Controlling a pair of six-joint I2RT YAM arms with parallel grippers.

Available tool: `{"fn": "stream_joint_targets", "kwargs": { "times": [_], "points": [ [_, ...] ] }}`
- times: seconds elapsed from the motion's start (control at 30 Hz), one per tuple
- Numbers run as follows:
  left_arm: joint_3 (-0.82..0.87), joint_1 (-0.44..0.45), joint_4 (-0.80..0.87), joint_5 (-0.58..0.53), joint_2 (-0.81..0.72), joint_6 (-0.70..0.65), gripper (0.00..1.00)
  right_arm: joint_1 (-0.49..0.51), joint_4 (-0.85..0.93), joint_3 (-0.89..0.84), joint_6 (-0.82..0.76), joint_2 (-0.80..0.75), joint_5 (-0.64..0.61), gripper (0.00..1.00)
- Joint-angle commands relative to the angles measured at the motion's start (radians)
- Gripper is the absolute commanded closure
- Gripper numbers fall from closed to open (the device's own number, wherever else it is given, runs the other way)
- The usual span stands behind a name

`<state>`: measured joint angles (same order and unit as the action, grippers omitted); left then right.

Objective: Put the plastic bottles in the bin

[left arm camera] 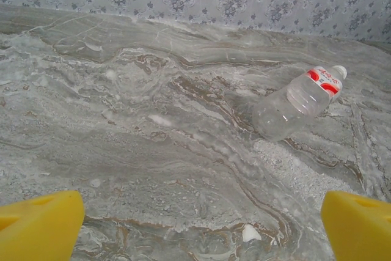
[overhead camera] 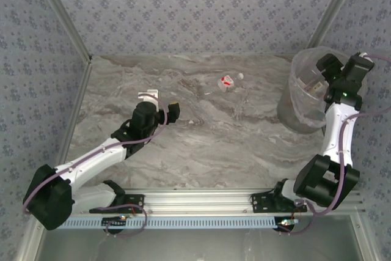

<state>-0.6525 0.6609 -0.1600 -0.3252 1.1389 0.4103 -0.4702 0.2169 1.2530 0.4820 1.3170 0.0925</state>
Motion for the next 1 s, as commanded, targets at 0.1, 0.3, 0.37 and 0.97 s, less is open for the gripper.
{"fn": "stream_joint_targets", "kwargs": {
  "times": [0.1,0.3,0.37,0.97],
  "points": [
    [0.003,-0.008,-0.017,0.007,-0.008,0.015,0.00,0.010,0.057,0.052,-0.010,-0.072,-0.037,0.12],
    [0.002,-0.010,-0.010,0.006,-0.008,0.015,0.01,0.087,0.077,0.087,-0.045,-0.089,-0.041,0.10],
    [0.003,-0.011,-0.009,0.004,-0.011,0.015,0.01,0.125,0.084,0.100,-0.059,-0.091,-0.051,0.09],
    [0.015,-0.032,0.002,-0.022,-0.014,0.070,0.00,0.571,0.146,0.234,-0.131,0.040,-0.094,0.07]
  ]
}}
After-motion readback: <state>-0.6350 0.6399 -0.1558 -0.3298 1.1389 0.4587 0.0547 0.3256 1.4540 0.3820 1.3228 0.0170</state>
